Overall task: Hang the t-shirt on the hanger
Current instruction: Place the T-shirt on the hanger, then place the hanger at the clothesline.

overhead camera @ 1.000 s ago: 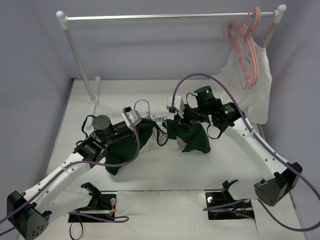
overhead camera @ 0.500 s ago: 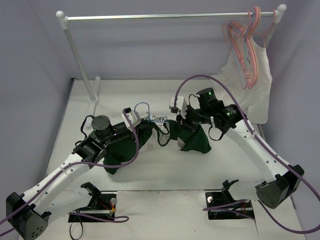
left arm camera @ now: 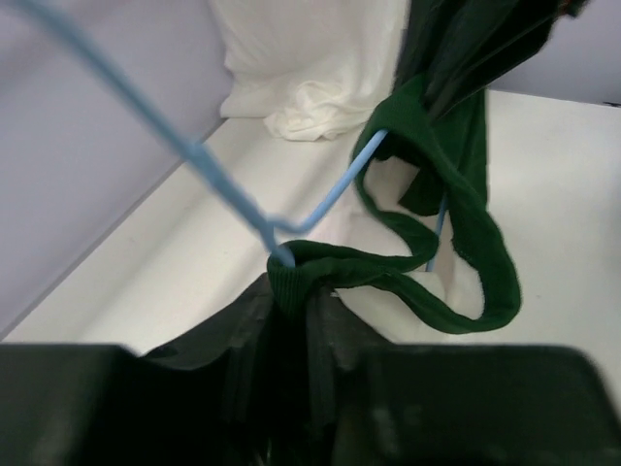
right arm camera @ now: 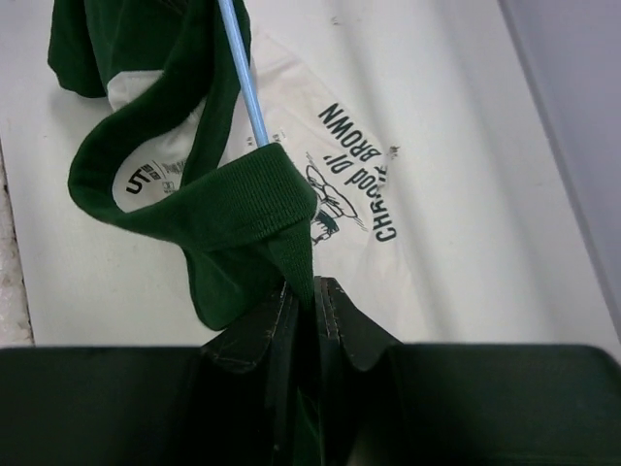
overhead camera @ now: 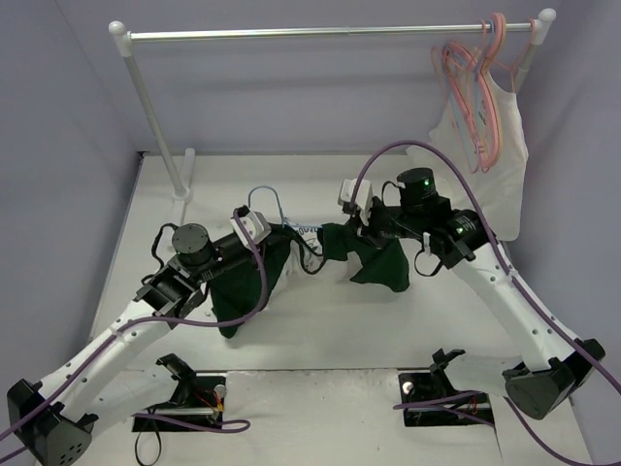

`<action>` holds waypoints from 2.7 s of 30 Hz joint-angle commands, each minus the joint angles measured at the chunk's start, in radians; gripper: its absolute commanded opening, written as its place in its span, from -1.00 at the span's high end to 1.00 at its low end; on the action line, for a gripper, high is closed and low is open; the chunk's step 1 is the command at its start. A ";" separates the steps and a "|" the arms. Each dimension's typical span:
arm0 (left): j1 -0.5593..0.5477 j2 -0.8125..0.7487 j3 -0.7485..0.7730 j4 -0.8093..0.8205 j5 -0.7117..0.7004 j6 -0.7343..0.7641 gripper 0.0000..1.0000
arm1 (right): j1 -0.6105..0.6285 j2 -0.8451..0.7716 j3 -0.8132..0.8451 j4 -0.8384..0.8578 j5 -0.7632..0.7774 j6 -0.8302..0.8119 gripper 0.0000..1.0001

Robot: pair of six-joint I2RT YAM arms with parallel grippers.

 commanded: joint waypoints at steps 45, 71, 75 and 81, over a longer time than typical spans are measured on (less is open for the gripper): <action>0.085 0.034 0.382 -0.471 -0.961 -0.163 -0.26 | -0.094 0.004 0.311 0.409 0.279 0.264 1.00; 0.137 0.018 0.131 -0.522 -0.830 -0.311 -0.26 | -0.223 0.244 0.562 0.410 0.821 0.433 1.00; 0.145 0.018 0.112 -0.528 -0.813 -0.319 -0.26 | -0.240 0.283 0.565 0.430 0.806 0.462 1.00; 0.176 0.015 0.085 -0.526 -0.800 -0.320 -0.26 | -0.243 0.294 0.464 0.467 0.787 0.514 1.00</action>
